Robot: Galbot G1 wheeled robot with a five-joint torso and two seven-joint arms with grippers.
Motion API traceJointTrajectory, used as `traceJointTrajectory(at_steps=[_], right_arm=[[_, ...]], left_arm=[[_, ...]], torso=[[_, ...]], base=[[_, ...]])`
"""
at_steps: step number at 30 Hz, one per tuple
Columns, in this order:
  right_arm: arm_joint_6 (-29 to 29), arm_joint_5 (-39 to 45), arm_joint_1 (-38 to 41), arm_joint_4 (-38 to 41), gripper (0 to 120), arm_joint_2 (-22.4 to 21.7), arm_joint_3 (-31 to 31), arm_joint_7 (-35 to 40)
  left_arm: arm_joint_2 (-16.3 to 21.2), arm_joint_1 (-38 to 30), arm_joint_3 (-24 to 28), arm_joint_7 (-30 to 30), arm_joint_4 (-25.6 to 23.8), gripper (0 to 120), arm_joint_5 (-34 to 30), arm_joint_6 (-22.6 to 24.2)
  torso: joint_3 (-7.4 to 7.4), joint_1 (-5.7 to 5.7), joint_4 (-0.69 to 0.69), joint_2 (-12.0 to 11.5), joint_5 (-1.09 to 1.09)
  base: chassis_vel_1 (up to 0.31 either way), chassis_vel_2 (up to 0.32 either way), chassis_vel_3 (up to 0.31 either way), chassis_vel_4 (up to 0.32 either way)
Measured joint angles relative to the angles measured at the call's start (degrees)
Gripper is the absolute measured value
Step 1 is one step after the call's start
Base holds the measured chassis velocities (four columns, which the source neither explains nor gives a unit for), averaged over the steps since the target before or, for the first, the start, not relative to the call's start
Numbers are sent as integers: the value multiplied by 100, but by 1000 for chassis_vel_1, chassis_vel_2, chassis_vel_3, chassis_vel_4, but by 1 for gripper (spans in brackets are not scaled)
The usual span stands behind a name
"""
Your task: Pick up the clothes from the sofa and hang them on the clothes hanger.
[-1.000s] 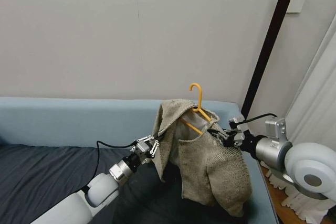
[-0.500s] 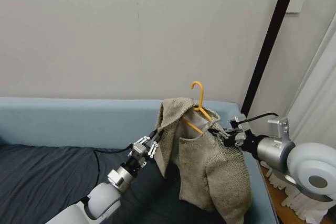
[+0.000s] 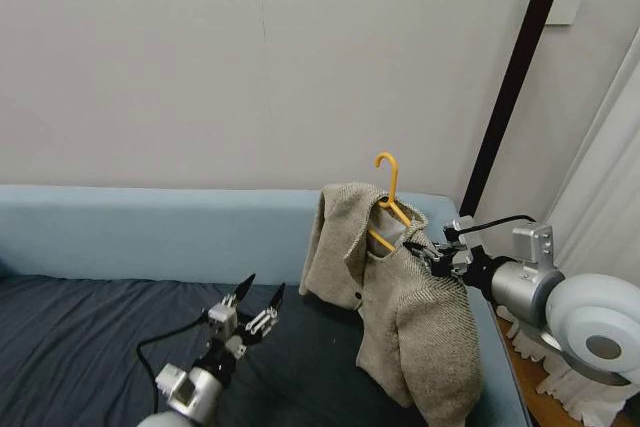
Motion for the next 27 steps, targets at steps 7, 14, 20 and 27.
traceJointTrajectory(at_steps=[7,14,20,27], right_arm=[[-336,279,-215,199,8,29,122,554],[-414,84,-862,200,8,244,620,779],[-431,-375,-1567,300,8,421,1088,633],[-435,-798,-2076,391,8,623,1591,516]], left_arm=[[-691,1105,-718,161,217,100,312,-538],[-1549,1981,-1101,287,598,100,718,-1201],[-1981,2198,-1239,181,654,100,1093,-1365],[-2054,2364,-1479,105,529,100,1289,-1457]], torso=[[0,0,1,0,2],[0,0,1,0,0],[0,-1,-1,0,1],[1,0,-1,0,1]], base=[[0,0,0,0],[0,0,0,0],[0,0,0,0],[0,0,0,0]])
